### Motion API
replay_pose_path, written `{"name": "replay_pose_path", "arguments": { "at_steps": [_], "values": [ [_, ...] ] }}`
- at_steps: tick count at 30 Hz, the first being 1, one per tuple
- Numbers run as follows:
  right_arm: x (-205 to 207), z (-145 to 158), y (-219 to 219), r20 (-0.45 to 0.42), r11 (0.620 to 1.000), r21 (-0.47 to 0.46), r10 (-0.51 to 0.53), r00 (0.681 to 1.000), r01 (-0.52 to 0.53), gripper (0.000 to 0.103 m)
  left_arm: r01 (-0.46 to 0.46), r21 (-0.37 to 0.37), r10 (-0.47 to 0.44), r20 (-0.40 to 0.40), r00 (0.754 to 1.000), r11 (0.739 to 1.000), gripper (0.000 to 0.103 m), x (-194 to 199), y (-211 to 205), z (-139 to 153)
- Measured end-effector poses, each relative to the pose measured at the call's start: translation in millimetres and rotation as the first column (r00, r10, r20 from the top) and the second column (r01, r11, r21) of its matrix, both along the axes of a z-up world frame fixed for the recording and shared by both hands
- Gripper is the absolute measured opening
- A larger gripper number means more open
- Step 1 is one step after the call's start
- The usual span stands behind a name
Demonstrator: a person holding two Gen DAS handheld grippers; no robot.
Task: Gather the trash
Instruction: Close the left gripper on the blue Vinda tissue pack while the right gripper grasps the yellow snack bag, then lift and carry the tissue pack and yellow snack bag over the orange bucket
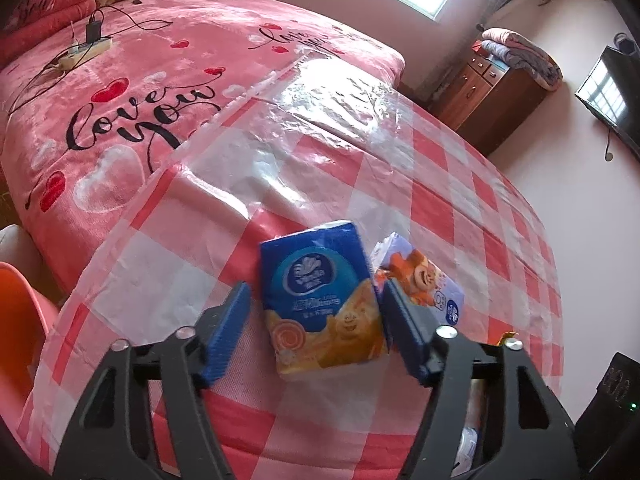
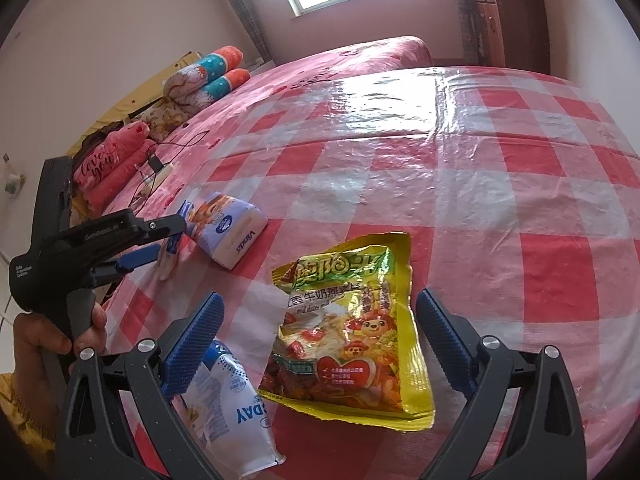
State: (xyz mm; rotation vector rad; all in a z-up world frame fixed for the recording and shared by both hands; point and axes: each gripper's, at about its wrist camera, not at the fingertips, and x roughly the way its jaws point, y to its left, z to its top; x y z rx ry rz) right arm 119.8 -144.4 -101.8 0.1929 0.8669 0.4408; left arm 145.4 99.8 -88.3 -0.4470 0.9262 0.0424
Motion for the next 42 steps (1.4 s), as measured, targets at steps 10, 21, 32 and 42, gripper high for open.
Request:
{"name": "replay_pose_path", "arguments": {
  "at_steps": [10, 21, 32, 42],
  "values": [
    [-2, -1, 8, 0.014, 0.997, -0.079, 0.01, 1.0, -0.009, 0.079, 0.0, -0.008, 0.0, 0.017, 1.0, 1.0, 0.054, -1, 2, -2],
    [-5, -3, 8, 0.032, 0.985, -0.175, 0.009, 0.999, -0.003, 0.063, 0.016, -0.018, -0.016, 0.015, 1.0, 1.0, 0.049, -7, 2, -2],
    [-2, -1, -2, 0.034, 0.994, -0.113, 0.009, 0.999, -0.005, 0.054, 0.062, 0.034, -0.062, 0.005, 0.998, 0.997, 0.051, -19, -5, -1],
    [-4, 5, -10, 0.057, 0.999, -0.04, 0.001, 0.998, 0.001, 0.054, 0.11, 0.177, -0.111, -0.006, 0.994, 0.978, 0.054, -19, -25, -2]
  ]
}}
